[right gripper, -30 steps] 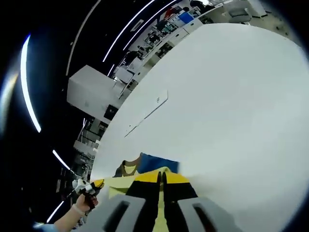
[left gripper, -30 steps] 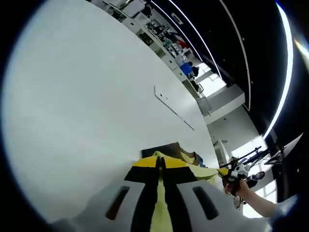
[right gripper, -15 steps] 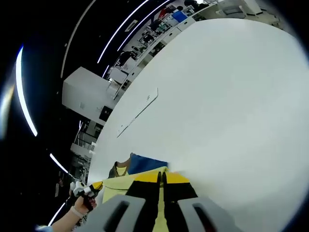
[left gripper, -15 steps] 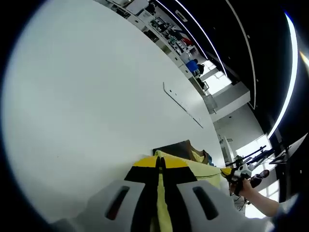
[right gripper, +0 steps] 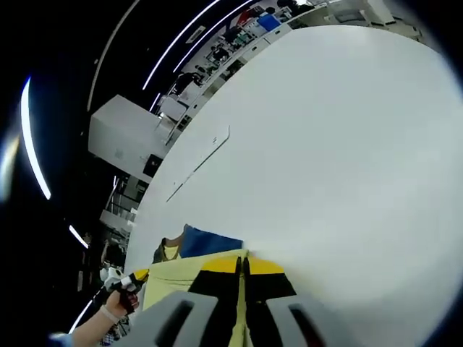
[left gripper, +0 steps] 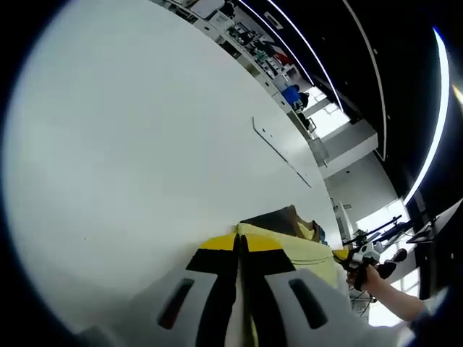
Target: Fold the garment on the visible template until the final outline fits inside the template.
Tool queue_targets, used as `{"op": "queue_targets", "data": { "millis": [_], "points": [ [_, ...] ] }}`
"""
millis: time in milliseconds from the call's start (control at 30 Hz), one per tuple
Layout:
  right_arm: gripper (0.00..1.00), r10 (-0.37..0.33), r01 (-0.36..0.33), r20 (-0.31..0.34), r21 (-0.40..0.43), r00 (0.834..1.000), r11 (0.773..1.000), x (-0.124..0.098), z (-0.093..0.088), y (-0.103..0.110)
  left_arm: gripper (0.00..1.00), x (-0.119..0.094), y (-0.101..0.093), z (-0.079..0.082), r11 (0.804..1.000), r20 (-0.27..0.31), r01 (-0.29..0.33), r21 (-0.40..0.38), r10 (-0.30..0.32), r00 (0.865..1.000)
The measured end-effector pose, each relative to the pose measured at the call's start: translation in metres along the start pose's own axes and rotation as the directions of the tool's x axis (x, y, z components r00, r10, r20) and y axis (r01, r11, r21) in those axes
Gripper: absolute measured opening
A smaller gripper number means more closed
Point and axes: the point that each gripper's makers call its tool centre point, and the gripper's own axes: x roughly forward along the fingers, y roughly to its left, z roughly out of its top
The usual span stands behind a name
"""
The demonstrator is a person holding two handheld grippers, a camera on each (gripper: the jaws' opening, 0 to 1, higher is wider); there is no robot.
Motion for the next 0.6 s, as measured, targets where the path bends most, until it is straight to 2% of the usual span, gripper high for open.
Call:
{"op": "queue_targets", "data": {
  "millis": [167, 233, 267, 333, 367, 433, 467, 533, 600],
  "points": [
    [0.0, -0.004, 0.004, 0.001, -0.002, 1.0, 1.0, 0.002, 0.0, -0.001, 0.0, 0.001, -0.001, 0.001, 1.0, -0.007, -0.01, 0.021, 0.01, 1.0],
    [0.0, 0.002, -0.002, 0.002, -0.016, 1.0, 1.0, 0.001, 0.0, 0.0, 0.0, 0.0, -0.005, 0.003, 0.998, -0.001, 0.009, 0.068, -0.009, 1.0],
    [0.0, 0.007, -0.006, 0.004, -0.029, 1.0, 1.0, 0.001, 0.001, 0.001, 0.0, -0.001, -0.01, 0.007, 0.993, 0.014, 0.03, 0.117, -0.032, 0.999],
    [0.0, 0.015, -0.013, 0.013, -0.078, 1.0, 0.997, -0.002, 0.003, 0.004, 0.0, -0.004, -0.012, 0.008, 0.982, 0.013, 0.023, 0.187, -0.026, 1.0],
    [0.0, 0.014, -0.012, 0.02, -0.092, 1.0, 0.996, -0.003, 0.004, 0.004, 0.0, -0.005, -0.014, 0.008, 0.976, 0.001, 0.041, 0.215, -0.042, 0.999],
    [0.0, 0.002, 0.004, 0.038, -0.149, 0.999, 0.989, -0.006, 0.008, 0.003, 0.0, -0.009, -0.013, 0.012, 0.964, 0.015, 0.03, 0.265, -0.035, 0.999],
    [0.0, 0.004, 0.003, 0.041, -0.177, 0.999, 0.984, -0.007, 0.009, 0.004, 0.0, -0.013, -0.011, 0.017, 0.961, 0.036, 0.012, 0.277, -0.023, 0.999],
    [0.01, -0.005, 0.012, 0.035, -0.217, 0.999, 0.976, -0.01, 0.008, 0.004, 0.0, -0.017, -0.012, 0.021, 0.955, 0.049, 0.015, 0.296, -0.031, 0.998],
    [0.04, -0.01, 0.024, 0.048, -0.304, 0.999, 0.952, -0.012, 0.011, 0.004, 0.0, -0.023, -0.011, 0.026, 0.953, 0.062, 0.013, 0.302, -0.033, 0.998]
  ]
}}
